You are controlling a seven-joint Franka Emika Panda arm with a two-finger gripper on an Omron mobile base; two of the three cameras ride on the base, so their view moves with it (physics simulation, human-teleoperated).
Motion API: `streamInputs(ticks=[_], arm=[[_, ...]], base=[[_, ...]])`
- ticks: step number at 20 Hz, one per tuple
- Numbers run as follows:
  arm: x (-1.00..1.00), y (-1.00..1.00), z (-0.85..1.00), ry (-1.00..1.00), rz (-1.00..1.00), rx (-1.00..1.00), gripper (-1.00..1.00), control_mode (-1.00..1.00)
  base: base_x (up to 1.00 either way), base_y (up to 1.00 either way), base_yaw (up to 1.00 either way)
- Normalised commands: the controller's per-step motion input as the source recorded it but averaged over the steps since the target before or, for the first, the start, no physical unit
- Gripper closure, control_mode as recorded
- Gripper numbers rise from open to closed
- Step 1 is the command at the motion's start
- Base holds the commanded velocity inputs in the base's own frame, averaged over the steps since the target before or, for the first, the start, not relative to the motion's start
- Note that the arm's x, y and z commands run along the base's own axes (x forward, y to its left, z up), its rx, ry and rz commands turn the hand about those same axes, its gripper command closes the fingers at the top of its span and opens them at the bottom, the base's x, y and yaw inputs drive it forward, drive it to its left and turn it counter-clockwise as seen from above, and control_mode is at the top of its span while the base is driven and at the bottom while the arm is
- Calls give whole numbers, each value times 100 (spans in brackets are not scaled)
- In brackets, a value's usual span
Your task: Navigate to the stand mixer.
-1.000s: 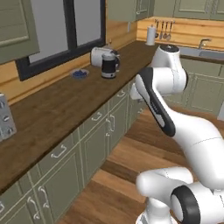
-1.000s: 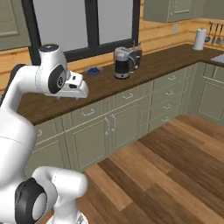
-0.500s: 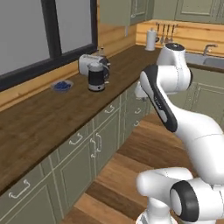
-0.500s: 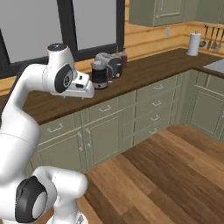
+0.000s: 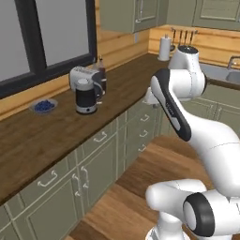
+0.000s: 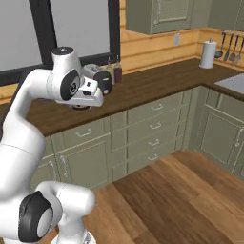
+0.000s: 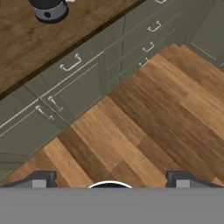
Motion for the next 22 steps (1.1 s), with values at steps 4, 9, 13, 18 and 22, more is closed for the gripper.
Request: streamInputs(ticks=[4,9,13,18,22], arm=[[0,0,0,0,0,0,-100,100],[0,0,0,0,0,0,-100,100],[0,0,0,0,0,0,-100,100],[0,0,0,0,0,0,-100,100],[0,0,0,0,0,0,-100,100]], base=[[50,-82,21],[42,-72,25],[25,-72,28],[19,-75,29],[0,-79,-29]])
